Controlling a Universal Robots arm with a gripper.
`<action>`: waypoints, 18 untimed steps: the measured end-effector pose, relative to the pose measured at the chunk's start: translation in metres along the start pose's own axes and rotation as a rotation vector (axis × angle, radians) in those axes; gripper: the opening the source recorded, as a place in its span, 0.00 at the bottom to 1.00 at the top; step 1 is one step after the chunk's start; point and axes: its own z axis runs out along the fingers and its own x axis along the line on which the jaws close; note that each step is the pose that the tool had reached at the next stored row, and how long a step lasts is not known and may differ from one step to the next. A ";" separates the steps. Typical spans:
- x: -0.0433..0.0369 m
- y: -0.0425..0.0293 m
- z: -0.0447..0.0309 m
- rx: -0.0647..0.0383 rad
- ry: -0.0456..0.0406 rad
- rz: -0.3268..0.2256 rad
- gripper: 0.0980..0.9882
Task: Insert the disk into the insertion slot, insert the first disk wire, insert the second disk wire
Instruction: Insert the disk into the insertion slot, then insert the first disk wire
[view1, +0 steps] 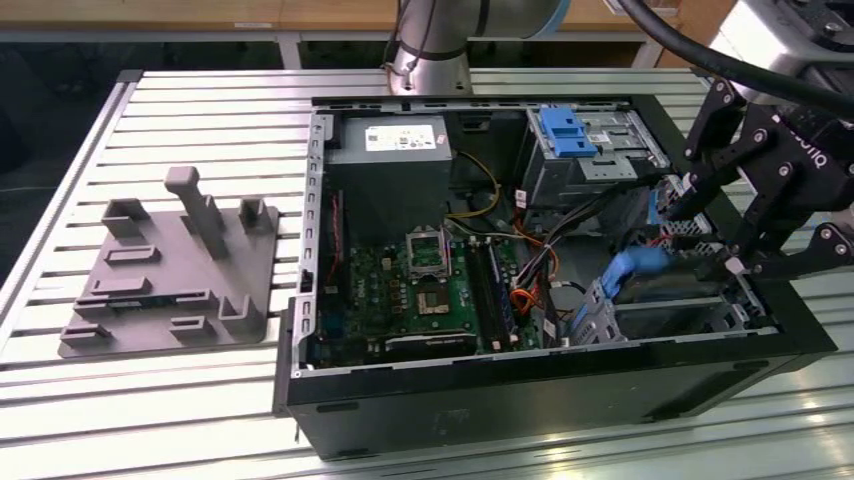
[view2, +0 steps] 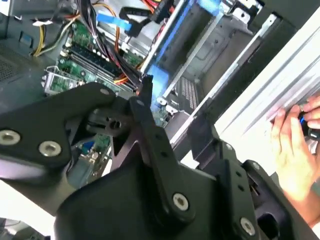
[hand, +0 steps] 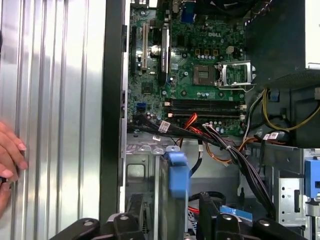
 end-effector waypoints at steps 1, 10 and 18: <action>0.0000 0.0000 0.0001 0.000 -0.0001 0.000 0.52; 0.0000 0.0000 0.0004 0.000 -0.0003 0.000 0.52; 0.0000 -0.0001 0.0005 0.000 -0.0004 0.000 0.52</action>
